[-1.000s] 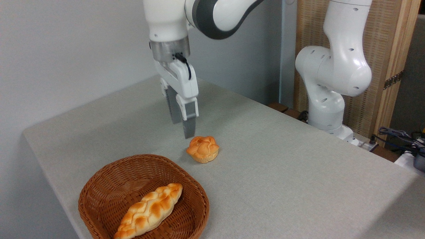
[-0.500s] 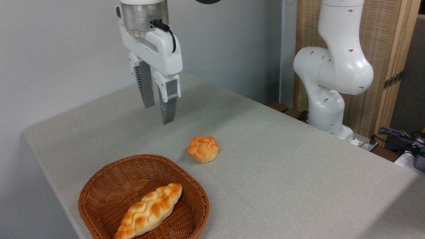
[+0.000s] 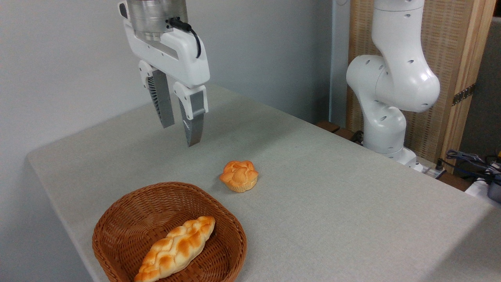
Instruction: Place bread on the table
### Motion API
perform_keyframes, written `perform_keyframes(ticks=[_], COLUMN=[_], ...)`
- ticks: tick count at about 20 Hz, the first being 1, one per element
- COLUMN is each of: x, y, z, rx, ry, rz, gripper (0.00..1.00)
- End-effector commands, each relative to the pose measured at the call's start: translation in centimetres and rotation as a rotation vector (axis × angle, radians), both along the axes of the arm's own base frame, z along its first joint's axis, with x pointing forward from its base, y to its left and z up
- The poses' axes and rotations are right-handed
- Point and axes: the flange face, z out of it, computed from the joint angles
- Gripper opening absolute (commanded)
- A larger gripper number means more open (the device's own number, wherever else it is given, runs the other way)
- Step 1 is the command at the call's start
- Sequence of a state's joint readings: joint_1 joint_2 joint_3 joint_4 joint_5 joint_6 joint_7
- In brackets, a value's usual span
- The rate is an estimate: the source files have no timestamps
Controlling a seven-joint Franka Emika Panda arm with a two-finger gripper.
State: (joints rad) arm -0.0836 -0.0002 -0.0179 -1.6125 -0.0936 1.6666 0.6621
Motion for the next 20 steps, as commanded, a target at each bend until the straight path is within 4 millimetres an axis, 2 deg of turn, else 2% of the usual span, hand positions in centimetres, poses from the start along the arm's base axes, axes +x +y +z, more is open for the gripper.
perform_keyframes(ticks=[1, 20], x=[-0.36, -0.43], y=[0.82, 1.65], z=[0.92, 0.83], rx=[0.004, 0.009], ry=[0.036, 0.042], rz=[-0.047, -0.04], gripper=[1.0, 1.0])
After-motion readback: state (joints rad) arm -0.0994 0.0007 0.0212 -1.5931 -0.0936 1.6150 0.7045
